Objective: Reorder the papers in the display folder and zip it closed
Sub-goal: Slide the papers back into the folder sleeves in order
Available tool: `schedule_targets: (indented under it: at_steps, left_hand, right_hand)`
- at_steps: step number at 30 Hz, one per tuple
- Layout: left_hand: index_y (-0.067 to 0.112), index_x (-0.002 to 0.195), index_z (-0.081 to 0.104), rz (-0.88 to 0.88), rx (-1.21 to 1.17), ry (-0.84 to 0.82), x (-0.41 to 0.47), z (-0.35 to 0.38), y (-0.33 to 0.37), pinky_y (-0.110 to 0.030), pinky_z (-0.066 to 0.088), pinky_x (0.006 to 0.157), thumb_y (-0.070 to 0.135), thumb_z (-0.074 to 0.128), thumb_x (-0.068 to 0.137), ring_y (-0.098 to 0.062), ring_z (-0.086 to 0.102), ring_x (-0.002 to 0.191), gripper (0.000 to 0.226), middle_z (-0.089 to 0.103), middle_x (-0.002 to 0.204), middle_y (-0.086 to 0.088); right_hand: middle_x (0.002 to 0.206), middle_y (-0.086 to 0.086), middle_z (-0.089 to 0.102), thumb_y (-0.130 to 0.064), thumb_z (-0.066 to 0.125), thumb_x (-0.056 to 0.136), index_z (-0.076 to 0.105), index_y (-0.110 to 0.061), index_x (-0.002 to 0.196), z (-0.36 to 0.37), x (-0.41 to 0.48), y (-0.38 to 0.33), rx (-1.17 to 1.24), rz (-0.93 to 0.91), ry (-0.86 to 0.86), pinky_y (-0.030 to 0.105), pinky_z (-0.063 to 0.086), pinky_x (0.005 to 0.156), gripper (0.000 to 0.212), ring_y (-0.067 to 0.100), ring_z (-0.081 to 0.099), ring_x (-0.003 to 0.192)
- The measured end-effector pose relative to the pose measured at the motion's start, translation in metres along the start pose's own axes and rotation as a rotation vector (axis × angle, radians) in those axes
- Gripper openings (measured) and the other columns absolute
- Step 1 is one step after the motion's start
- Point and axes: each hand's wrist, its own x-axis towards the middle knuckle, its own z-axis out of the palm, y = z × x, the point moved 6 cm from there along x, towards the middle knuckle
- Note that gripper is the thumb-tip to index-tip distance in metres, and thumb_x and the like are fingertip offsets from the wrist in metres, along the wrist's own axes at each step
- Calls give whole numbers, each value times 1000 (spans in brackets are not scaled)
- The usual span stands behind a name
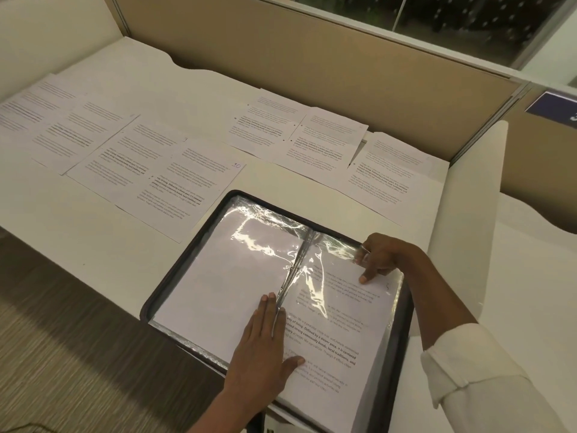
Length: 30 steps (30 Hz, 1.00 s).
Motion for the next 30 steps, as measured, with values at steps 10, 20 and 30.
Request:
schedule_targets:
  at_steps: [10,20,30]
  left_hand:
    - [11,169,10,-5,-9,-54,1,-5,2,-41,8,127,82,41,95,-28,-12,163,107,-12,177,-11]
    - [1,145,59,-21,110,-21,9,-2,4,-47,44,111,75,78,74,-39,46,148,105,45,161,-24]
    - [12,168,18,-40,-7,-99,13,-15,6,-40,8,130,68,51,99,-28,-9,164,95,-7,178,-11]
  right_hand:
    - [86,-1,76,-18,98,70,77,-15,89,-2,-4,-6,-70,-59,27,20,56,62,29,17,72,82]
    - [75,-1,76,-31,100,65,76,-16,74,-15,-20,-5,-145,-44,119,27,54,65,30,15,72,75]
    - [88,-1,75,-35,102,62,73,-13,87,-16,-53,17,303,57,538,38,58,80,44,21,71,90]
